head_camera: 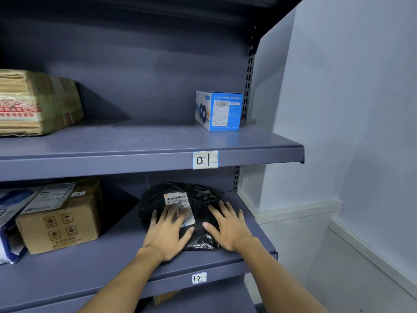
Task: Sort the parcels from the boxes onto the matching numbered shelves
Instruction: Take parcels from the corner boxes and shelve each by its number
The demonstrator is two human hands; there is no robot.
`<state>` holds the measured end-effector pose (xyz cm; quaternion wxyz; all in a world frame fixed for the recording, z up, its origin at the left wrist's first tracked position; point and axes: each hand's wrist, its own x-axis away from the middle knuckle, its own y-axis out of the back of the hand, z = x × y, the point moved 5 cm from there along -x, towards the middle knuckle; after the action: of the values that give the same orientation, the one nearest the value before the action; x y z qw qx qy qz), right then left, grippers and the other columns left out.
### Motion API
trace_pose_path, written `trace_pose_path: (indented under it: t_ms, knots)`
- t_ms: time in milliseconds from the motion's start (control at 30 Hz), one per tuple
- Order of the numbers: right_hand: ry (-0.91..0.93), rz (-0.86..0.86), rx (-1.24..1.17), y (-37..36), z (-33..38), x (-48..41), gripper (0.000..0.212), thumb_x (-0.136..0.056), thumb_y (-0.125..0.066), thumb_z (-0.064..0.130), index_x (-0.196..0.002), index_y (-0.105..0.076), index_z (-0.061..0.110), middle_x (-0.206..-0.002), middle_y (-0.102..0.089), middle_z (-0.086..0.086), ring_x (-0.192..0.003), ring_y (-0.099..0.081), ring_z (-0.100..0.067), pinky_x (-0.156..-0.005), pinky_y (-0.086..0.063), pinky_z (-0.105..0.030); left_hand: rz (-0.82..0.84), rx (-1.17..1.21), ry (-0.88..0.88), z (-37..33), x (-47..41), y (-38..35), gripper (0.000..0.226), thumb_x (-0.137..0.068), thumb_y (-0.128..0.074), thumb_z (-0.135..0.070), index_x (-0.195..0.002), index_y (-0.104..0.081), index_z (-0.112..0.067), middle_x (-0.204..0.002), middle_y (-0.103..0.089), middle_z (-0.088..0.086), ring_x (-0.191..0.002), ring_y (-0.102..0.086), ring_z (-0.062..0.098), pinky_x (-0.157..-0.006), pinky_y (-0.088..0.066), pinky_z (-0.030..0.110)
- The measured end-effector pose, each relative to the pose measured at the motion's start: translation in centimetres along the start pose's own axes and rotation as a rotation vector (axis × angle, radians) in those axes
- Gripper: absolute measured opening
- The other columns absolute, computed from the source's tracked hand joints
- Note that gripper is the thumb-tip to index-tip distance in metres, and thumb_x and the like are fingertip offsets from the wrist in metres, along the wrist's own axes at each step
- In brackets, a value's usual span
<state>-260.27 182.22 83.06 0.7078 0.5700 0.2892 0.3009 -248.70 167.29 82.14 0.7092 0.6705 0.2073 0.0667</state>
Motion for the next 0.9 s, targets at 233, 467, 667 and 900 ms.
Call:
trace_pose_path:
  t_ms: [233,467,667,900]
  knots:
    - [-0.105,0.027,0.044,0.9,-1.6,4.7,0.101,-0.075,0.0,0.083,-0.161,-0.008,0.03,-0.169,0.002,-0.006,-0.155,0.01,-0.025,-0.121,0.001,-0.055,0.006,0.063,-0.157,-3.3,1.8,1.6,0.115,-0.062,0.031,-0.083,-0.159,-0.01,-0.037,-0.167,-0.011,0.004,-0.154,-0.003,0.023,-0.123,0.003,0.048]
    - [-0.21,0.071,0.097,0.9,-4.6,10.0,0.079,-0.098,-0.027,0.068,-0.161,-0.006,0.026,-0.168,0.004,-0.009,-0.155,0.008,-0.027,-0.121,0.0,-0.056,0.079,0.109,-0.255,-7.7,3.1,1.5,0.122,-0.055,0.031,-0.087,-0.159,-0.004,-0.036,-0.168,-0.001,0.0,-0.154,0.005,0.02,-0.124,0.004,0.049]
    - [-0.281,0.043,0.108,1.6,-8.5,13.6,0.076,-0.099,-0.027,0.067,-0.161,-0.008,0.026,-0.168,0.0,-0.009,-0.155,0.006,-0.03,-0.121,-0.002,-0.058,0.085,0.116,-0.333,-12.9,2.9,1.5,0.126,-0.049,0.038,-0.083,-0.159,-0.001,-0.036,-0.168,0.0,0.001,-0.154,0.008,0.019,-0.124,0.007,0.049]
    - [-0.368,0.04,0.087,2.5,-15.6,17.4,0.079,-0.097,-0.025,0.07,-0.161,-0.008,0.027,-0.168,0.002,-0.01,-0.154,0.008,-0.03,-0.121,-0.002,-0.058,0.093,0.119,-0.424,-20.7,1.7,0.4,0.121,-0.055,0.031,-0.083,-0.16,-0.006,-0.033,-0.168,0.0,0.003,-0.154,0.008,0.021,-0.123,0.008,0.049]
